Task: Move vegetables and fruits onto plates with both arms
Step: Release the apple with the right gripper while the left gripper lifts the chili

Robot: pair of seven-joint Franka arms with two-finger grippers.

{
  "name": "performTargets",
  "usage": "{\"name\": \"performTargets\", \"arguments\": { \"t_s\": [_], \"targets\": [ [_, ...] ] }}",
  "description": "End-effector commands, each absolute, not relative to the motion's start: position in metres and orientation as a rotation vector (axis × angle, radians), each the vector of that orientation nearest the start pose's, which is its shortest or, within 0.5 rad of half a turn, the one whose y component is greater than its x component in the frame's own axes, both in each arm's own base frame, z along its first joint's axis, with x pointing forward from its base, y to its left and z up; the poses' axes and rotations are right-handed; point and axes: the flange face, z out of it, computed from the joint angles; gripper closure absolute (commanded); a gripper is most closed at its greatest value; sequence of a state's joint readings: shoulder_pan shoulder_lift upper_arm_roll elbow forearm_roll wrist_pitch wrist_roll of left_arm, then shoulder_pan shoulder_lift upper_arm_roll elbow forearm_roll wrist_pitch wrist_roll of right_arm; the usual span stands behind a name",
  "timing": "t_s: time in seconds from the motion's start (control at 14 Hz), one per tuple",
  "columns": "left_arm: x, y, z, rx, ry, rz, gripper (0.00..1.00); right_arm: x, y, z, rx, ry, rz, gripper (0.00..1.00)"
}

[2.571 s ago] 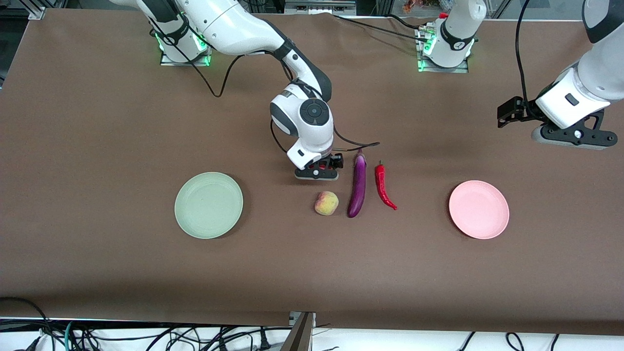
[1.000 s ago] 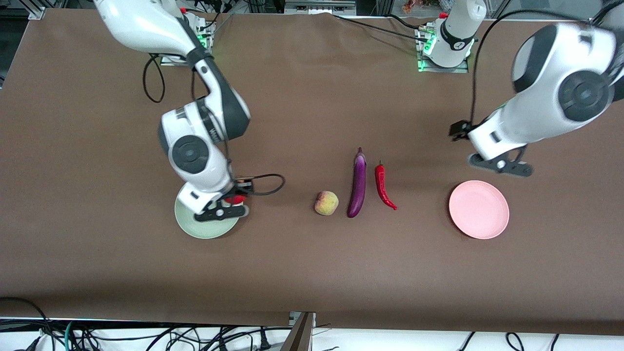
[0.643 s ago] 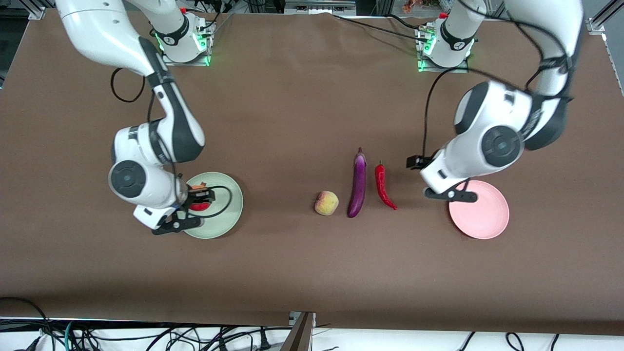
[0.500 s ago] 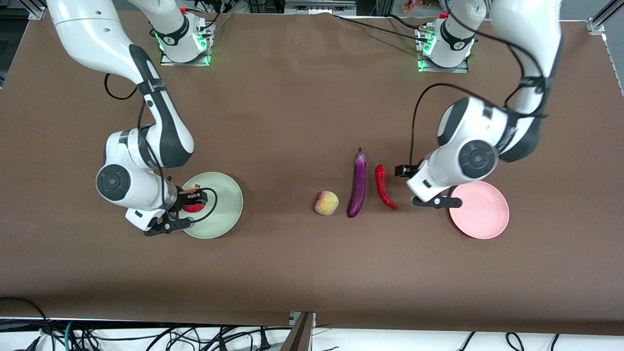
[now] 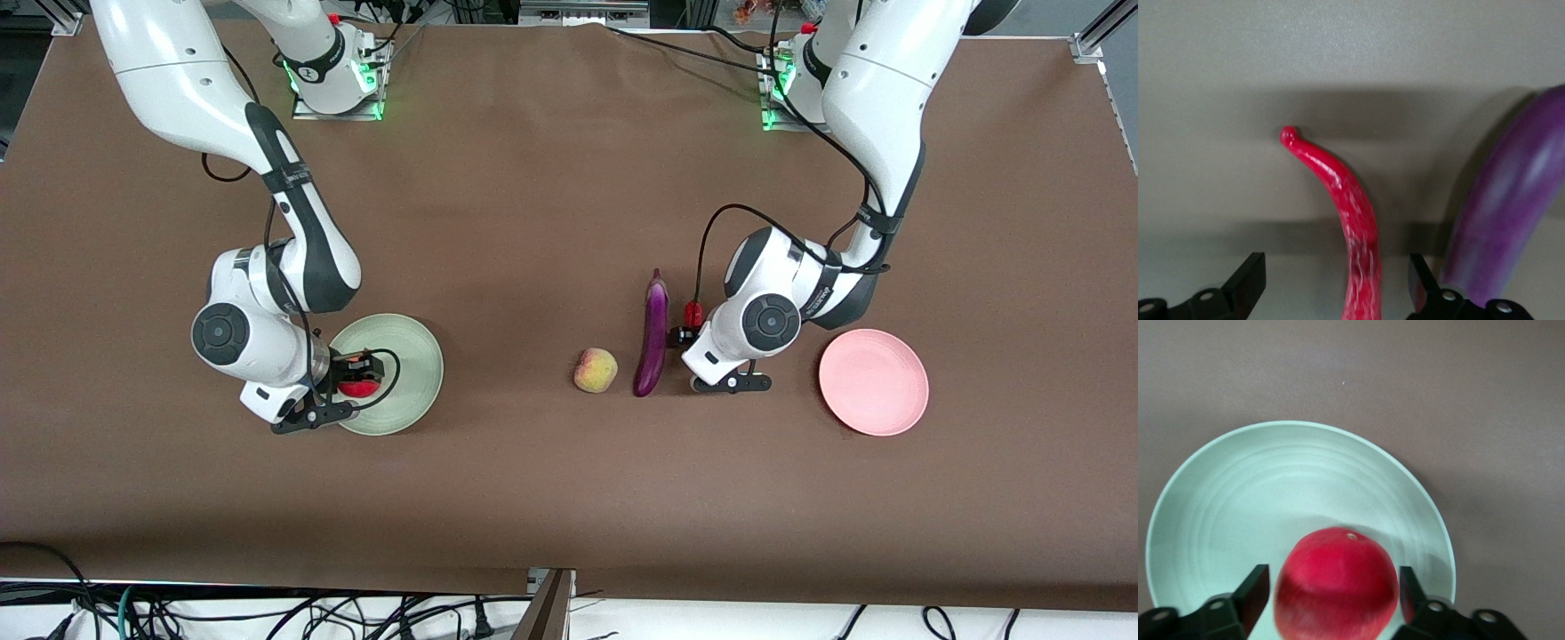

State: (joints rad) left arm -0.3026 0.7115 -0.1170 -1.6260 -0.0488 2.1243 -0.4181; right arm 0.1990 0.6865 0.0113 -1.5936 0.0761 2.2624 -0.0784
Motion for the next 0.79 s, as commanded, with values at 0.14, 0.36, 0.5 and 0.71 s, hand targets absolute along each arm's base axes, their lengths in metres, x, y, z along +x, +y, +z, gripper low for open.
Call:
{"name": "performTargets", "arguments": {
  "t_s": [0.14,0.36,0.5,0.71],
  "targets": [
    [0.608,-0.266,0.186,-3.134,-0.078,0.382,0.7,0.682,0.144,0.257,-3.036,-0.351,0.001,0.01],
    [0.604,-0.271,0.179,-3.13,-0.067,0.393,0.71,0.692,0.155,0.291,-3.037,-0.283,0.056,0.01],
    [0.602,-0.275,0.178,-3.129,-0.062,0.396,0.73,0.696,0.169,0.319,-3.04,-0.182,0.102,0.01],
    [0.611,-0.267,0.194,-3.133,-0.052,0.379,0.93,0.688,0.221,0.336,-3.05,-0.032,0.107,0.01]
  ]
}}
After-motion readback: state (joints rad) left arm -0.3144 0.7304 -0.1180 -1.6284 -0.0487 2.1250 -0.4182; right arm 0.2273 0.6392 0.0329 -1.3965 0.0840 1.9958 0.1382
